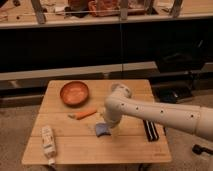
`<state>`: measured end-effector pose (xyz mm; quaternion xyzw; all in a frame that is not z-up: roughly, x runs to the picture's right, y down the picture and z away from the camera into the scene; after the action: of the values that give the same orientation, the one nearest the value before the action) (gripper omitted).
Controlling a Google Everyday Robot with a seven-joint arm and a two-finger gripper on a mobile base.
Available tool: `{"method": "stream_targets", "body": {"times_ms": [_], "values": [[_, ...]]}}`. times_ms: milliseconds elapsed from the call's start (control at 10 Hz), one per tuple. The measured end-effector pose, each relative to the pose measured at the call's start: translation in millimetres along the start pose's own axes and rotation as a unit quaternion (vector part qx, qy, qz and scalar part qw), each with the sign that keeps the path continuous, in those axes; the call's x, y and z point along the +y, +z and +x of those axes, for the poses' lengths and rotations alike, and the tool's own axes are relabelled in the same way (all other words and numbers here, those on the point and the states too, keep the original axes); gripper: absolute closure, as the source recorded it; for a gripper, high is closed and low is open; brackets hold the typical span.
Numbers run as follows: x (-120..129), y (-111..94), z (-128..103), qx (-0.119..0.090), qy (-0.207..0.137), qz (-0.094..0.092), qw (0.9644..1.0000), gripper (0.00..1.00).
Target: Place the white sponge in the ceramic bowl
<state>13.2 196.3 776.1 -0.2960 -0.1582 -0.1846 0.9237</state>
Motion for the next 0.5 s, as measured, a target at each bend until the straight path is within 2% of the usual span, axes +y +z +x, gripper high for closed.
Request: {"method": "stream_targets", "body": {"times_ms": [500], "values": [[-3.9, 11.8, -3.7, -0.009, 0.0, 0.01, 0.9999, 0.2]]}}
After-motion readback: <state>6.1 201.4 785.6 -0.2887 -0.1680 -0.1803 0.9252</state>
